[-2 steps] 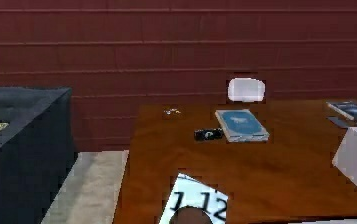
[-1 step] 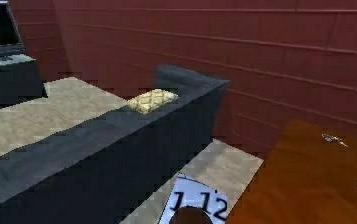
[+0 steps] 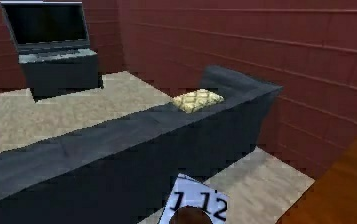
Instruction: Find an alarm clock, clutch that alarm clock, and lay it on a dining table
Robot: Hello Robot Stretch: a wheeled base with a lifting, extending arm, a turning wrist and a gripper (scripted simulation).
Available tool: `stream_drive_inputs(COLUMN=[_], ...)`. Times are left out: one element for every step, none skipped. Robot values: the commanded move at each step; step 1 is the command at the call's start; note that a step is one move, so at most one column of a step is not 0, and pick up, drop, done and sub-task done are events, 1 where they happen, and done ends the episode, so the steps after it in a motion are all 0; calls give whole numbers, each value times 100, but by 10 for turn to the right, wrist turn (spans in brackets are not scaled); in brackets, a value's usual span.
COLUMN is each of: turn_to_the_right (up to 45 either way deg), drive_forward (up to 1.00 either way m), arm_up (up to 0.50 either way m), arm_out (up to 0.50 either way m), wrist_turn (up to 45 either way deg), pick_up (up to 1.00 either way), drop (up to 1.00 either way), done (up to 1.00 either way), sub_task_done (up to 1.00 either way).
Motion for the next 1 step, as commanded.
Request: stream_drive_inputs(turn_to_the_right=[450], drive_forward=[0], arm_up=[0], arm_out=[0], wrist_turn=[0], pick_up=[0], drop=[0], done=[0], sub_task_done=[0])
